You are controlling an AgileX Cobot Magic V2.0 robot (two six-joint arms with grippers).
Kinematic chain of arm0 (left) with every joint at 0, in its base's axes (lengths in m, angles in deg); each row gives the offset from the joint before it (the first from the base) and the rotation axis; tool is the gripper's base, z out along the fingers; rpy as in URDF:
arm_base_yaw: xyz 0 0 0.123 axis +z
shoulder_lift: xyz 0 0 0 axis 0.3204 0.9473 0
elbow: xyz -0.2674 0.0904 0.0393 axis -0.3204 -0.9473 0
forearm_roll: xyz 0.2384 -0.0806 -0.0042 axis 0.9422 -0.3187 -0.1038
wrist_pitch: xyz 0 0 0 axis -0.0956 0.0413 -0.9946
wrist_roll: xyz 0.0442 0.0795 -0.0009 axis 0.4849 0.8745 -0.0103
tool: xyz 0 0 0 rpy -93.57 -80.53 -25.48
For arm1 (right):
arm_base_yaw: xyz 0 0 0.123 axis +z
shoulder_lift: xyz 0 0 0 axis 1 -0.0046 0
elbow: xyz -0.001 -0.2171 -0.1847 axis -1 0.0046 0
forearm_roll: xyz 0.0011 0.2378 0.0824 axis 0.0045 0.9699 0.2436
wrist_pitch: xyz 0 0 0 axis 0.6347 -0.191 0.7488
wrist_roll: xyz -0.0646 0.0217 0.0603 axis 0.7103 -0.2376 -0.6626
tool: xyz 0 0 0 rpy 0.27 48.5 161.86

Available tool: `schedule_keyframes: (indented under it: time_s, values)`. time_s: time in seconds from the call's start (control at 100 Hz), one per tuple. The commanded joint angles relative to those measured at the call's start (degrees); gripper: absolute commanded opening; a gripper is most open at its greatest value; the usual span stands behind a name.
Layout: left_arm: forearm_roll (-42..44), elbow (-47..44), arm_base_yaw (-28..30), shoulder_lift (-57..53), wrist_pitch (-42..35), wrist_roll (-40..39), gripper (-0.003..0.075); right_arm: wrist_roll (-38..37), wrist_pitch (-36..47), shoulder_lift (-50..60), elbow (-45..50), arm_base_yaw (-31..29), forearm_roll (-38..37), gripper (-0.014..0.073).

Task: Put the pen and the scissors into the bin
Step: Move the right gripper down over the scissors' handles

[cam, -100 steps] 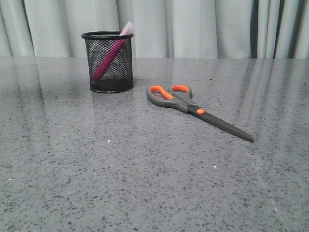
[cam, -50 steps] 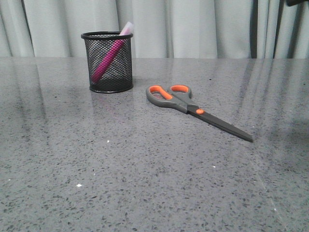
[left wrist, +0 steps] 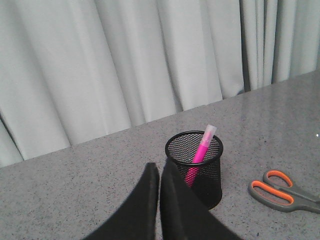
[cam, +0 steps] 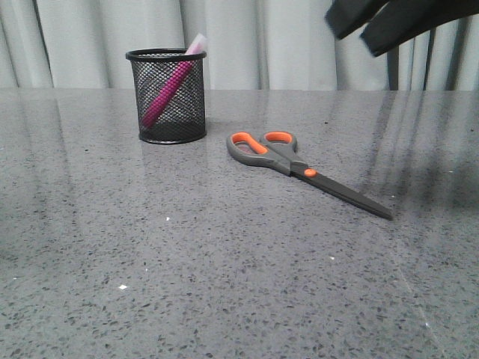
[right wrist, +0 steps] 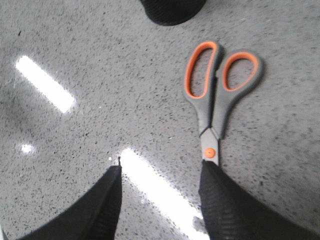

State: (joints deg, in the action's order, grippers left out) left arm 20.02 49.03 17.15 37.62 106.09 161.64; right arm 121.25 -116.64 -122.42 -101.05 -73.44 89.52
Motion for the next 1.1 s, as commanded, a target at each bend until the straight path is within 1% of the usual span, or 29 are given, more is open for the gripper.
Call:
schedule_keyframes:
  time_s: [0.0,0.11,0.23,0.45,0.5,0.65,0.72,0.85,0.92,1.09]
  values:
    - [-4.17,-0.77,-0.21,-2.5,-2.98,-0.15,-0.0022,0.8,-0.08,-2.06,-4.08,1.3,0.91,0.0322]
    - [-4.14,-2.52,-0.21,-3.76,-2.98,-0.15,-0.0022,0.8,-1.02,-5.83,-7.12,2.94,-1.52,0.0322]
    - [-4.28,-2.99,-0.21,-3.76,-2.76,-0.15,-0.0022,0.07,-5.07,-9.71,-11.41,3.75,-4.34,0.0322]
    - [-5.58,-2.99,-0.21,-3.76,-2.76,-0.15,-0.0022,-10.1,-8.76,-14.83,-19.15,4.43,-15.49,0.0322]
    - [-5.58,-2.99,-0.21,-3.76,-2.76,-0.15,-0.0022,-12.82,-9.25,-15.47,-20.39,4.53,-16.52,0.0322]
    - [-5.58,-2.99,-0.21,-3.76,-2.76,-0.15,-0.0022,-15.58,-10.59,-17.26,-22.93,5.99,-18.92,0.0322]
    - [-5.58,-2.99,-0.21,-3.76,-2.76,-0.15,-0.0022,-17.72,-12.51,-18.52,-24.28,7.61,-23.13,0.0322]
    - [-5.58,-2.99,-0.21,-3.76,-2.87,-0.15,-0.0022,-23.0,-16.82,-21.31,-26.62,11.42,-33.41,0.0322]
    - [-5.58,-2.99,-0.21,-3.76,-3.07,-0.15,-0.0022,-23.01,-18.15,-22.37,-27.4,12.07,-34.14,0.0322]
    - [-5.58,-2.99,-0.21,-3.76,-3.07,-0.15,-0.0022,-23.01,-17.08,-22.88,-27.5,12.07,-33.57,0.0322]
